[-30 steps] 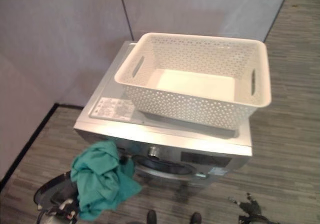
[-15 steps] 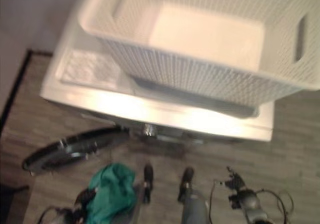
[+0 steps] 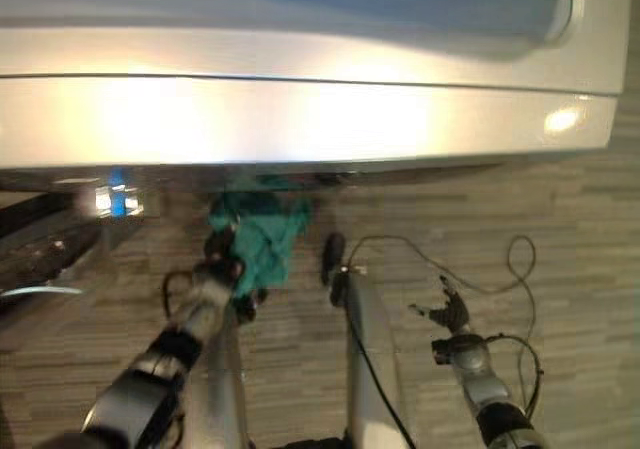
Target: Grab the laundry basket,head to the washer,open it,put in the laundry and shut it.
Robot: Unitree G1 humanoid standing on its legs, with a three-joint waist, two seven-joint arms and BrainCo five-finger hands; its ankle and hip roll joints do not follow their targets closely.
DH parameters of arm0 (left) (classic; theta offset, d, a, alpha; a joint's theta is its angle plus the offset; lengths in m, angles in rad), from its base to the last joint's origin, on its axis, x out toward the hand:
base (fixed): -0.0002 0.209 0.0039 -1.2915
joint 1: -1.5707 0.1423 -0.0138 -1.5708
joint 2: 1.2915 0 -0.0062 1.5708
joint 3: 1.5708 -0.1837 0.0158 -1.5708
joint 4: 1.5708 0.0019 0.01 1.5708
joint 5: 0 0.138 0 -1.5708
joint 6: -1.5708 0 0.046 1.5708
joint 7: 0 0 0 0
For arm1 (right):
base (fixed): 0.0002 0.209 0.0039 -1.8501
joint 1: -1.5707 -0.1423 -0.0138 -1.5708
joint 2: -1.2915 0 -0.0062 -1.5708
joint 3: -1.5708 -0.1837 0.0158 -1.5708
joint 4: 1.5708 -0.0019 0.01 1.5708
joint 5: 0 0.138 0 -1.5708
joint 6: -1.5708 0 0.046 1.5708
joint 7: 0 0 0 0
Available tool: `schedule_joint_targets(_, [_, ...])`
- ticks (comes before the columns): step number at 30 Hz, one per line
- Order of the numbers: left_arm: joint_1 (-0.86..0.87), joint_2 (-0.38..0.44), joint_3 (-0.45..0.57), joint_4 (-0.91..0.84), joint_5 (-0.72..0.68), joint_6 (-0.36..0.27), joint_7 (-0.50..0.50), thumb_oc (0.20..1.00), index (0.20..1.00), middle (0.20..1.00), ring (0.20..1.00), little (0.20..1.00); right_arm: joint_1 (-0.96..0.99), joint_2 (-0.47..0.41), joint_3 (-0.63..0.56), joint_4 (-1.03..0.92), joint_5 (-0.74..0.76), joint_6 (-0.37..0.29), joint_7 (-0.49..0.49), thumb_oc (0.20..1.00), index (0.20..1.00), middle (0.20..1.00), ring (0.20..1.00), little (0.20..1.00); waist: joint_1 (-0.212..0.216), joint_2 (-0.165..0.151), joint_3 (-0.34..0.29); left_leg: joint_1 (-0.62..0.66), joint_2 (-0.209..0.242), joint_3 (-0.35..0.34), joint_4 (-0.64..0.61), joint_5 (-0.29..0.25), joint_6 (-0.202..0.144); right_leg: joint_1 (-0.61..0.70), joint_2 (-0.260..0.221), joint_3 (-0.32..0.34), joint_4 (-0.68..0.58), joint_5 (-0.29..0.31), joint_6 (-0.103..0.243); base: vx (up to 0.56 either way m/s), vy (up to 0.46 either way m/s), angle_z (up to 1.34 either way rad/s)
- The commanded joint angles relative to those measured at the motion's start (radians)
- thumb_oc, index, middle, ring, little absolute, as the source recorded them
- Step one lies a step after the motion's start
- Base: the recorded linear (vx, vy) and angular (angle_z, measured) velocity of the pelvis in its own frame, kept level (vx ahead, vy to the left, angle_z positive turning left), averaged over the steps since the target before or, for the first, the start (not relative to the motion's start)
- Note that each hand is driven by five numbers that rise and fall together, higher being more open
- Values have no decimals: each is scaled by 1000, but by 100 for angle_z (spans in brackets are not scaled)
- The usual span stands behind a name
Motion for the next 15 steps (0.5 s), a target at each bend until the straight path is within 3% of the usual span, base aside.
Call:
schedule_joint_targets(1, [-28,39,33,29,-39,-126,103,200,200,200,200,200,86,-15,41,-6,30,-29,-44,1000,1000,1000,1000,1000,-12,-13,-151,-31,36,-78,49,-30,-32,29,-35,-8,19,24,88,107,11,-39])
schedule_joint_targets(2, [-168,116,59,58,-50,-159,158,200,200,200,200,200,71,-18,57,-10,41,-34,-43,1000,1000,1000,1000,1000,-38,-21,-173,-66,49,-75,76,-48,-32,-3,-16,-2,21,27,89,81,13,-40])
schedule_joint_targets(3, [-178,122,59,65,-51,-158,158,200,200,200,200,200,65,-17,58,-11,42,-34,-43,1000,1000,1000,1000,1000,-40,-22,-172,-72,51,-75,79,-50,-32,-9,-15,-2,22,27,89,87,9,-47])
schedule_joint_targets(5, [-286,213,68,102,-73,-162,172,200,200,200,200,200,53,-24,75,-11,44,-40,-29,1000,1000,1000,1000,1000,-58,-26,-192,-100,62,-74,99,-64,-33,-32,0,1,11,38,93,67,2,-31])
schedule_joint_targets(9, [-500,402,-15,84,-105,-188,160,200,200,200,200,200,56,-56,93,-29,56,-51,22,1000,1000,1000,1000,1000,-89,-15,-228,-132,82,-59,106,-78,-33,-57,22,13,-26,60,103,70,17,-20])
schedule_joint_targets(15, [-583,415,-102,-71,-84,-267,188,200,200,200,200,200,64,-61,87,-61,69,-46,34,1000,1000,1000,1000,1000,-78,-4,-226,-149,81,-57,98,-73,-32,-62,30,13,-66,79,109,31,5,-8])
